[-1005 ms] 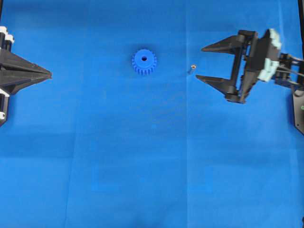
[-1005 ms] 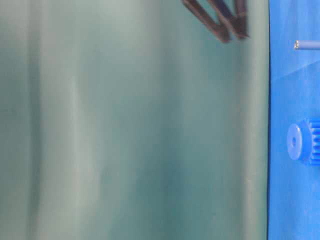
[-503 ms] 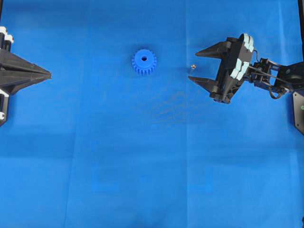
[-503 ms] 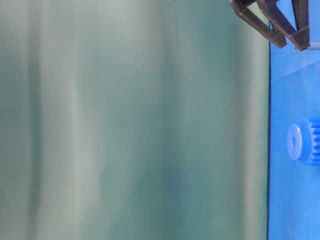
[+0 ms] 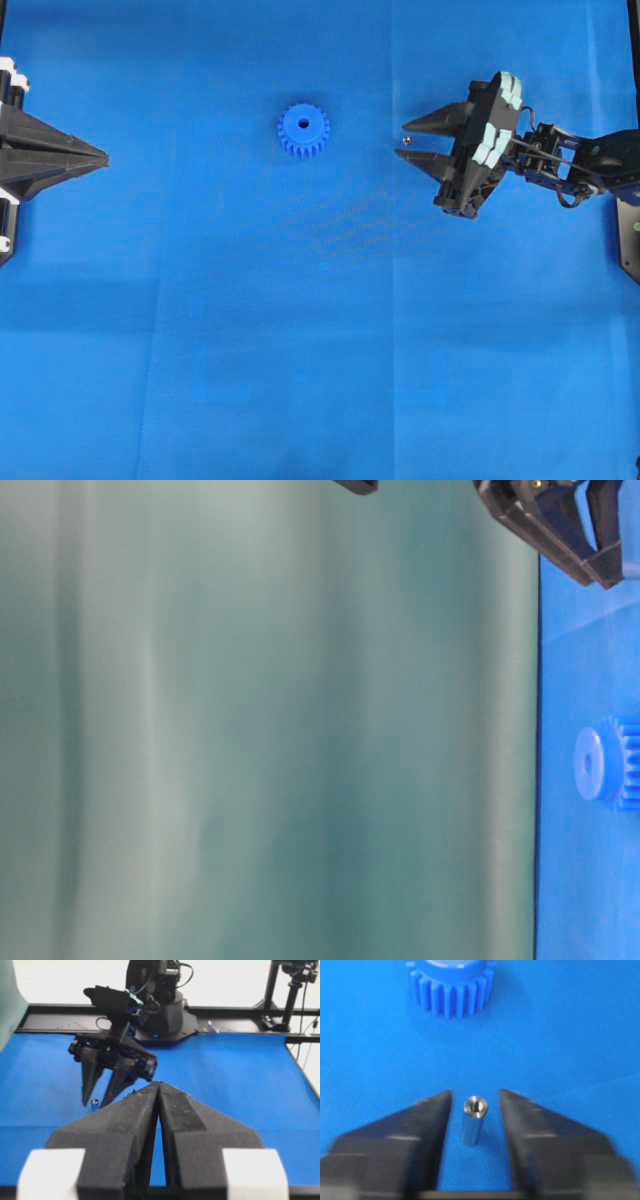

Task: Insert the shaft placed at a random location into the center hole of the small gear at another random location.
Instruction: 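Lower the open right gripper around the shaft and close on it, then lift the shaft with the right gripper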

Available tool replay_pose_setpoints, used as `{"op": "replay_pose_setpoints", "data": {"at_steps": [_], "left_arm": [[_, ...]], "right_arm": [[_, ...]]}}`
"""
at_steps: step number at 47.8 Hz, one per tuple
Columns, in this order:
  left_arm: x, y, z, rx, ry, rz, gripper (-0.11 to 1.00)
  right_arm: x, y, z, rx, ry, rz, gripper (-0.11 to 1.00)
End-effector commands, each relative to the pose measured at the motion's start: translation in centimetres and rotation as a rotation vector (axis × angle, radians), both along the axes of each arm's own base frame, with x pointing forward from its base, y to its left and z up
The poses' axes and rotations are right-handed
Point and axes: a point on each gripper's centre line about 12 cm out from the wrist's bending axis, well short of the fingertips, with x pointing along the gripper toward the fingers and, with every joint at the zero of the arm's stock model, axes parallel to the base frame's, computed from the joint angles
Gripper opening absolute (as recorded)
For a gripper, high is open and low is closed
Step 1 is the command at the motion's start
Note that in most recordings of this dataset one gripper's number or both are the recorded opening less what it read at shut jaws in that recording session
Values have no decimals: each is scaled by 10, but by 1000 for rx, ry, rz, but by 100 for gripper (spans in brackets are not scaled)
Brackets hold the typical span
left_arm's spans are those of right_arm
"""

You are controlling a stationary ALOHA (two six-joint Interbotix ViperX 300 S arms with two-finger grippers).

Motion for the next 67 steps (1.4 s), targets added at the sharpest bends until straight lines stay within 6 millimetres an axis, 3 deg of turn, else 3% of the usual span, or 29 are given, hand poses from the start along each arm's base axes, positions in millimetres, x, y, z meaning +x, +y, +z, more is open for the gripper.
{"op": "replay_pose_setpoints", "data": {"at_steps": [1,6,20,37,50,58,67], "left_arm": [[1,0,4,-2,-9,-2,0],[1,0,4,0,-11,-2,0],[0,0,4,-2,-8,-2,0],[0,0,4,0,-8,-2,0],[0,0,3,0,-6,-2,0],[0,0,3,0,0,-2,0],[1,0,2,-1,3,-2,0]], "right_arm": [[4,-2,5,-2,-22,-5,16],[4,-2,6,-3,-23,-5,3],[5,-1,13,-4,-42,-2,3],[3,3,63,-10,-77,30,3],[7,3,67,-11,-68,38,3],[15,1,70,-14,-79,38,3],[42,-4,76,-20,-96,43,3]]}}
